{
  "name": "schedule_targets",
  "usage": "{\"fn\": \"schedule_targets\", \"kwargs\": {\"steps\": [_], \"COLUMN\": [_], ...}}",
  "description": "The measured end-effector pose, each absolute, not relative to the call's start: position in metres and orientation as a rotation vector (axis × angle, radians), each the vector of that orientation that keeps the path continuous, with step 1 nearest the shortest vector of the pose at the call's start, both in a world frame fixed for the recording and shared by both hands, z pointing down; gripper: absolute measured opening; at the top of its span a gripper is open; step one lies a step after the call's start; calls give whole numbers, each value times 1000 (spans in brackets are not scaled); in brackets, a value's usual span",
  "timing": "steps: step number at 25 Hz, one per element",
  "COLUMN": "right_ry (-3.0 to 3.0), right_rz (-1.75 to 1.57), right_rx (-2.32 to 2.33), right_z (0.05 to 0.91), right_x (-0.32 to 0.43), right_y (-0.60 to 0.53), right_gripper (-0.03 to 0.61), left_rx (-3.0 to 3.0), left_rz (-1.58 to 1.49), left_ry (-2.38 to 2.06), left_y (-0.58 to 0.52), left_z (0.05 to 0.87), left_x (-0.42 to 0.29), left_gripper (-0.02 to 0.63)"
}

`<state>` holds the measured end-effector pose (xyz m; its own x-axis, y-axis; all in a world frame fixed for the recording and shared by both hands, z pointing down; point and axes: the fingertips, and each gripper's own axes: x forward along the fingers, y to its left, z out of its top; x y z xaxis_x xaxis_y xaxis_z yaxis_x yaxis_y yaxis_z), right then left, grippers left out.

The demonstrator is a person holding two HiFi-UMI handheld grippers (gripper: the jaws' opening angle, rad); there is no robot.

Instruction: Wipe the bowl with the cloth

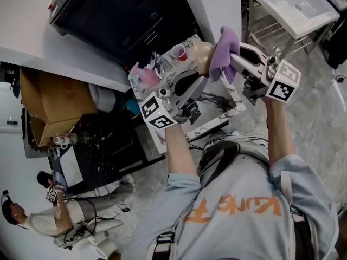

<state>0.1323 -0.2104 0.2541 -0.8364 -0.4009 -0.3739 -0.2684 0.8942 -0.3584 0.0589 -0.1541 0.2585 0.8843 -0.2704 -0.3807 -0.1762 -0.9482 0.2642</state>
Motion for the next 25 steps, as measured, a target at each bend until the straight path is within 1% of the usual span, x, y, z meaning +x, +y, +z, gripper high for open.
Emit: {"fn": "schedule_targets", "kwargs": {"steps": [4, 14, 20, 25], "right_ry": [2575, 2512, 2528, 2562], "right_rz": [-437, -519, -550, -568], "right_rx": [-495, -588, -698, -899], "right_z": [256, 267, 281, 304], "right_x": [139, 146, 138, 135], "right_y": [-217, -239, -252, -264], "right_gripper": [132, 132, 132, 132], "left_rx": [2831, 2825, 2819, 2804], "left_rz": [-638, -654, -617, -554], "left_ry": [-208, -121, -226, -492], "left_y": [-146, -141, -147, -163], "left_z": [258, 254, 258, 266], "left_x": [64, 71, 64, 44], "left_gripper": [34, 34, 34, 34]}}
